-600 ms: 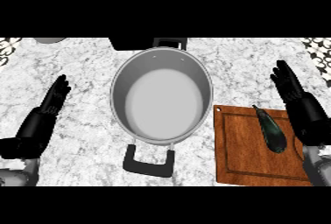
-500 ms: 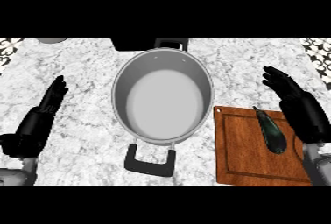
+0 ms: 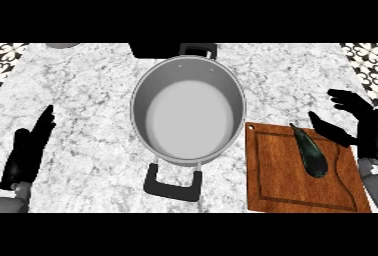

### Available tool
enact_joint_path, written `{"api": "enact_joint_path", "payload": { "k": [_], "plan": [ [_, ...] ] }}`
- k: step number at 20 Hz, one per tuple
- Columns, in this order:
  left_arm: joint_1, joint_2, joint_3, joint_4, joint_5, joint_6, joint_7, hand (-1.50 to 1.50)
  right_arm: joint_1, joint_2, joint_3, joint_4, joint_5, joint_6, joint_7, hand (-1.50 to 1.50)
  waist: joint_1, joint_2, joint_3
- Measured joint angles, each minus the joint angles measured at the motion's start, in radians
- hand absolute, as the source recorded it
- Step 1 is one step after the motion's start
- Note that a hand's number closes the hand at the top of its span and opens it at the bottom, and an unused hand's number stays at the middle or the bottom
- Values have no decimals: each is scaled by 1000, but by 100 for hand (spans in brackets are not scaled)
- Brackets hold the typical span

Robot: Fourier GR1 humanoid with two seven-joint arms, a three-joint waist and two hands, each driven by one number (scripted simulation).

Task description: Pick the eggplant from the cutting board and place it in the pot

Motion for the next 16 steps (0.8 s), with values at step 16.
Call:
{"api": "enact_joint_path", "payload": {
  "k": [16],
  "plan": [
    [-40,-4,5,-9,-31,12,193,0,-160,-168,201,-238,290,359,753,-150,-1,-17,-1]
  ]
}}
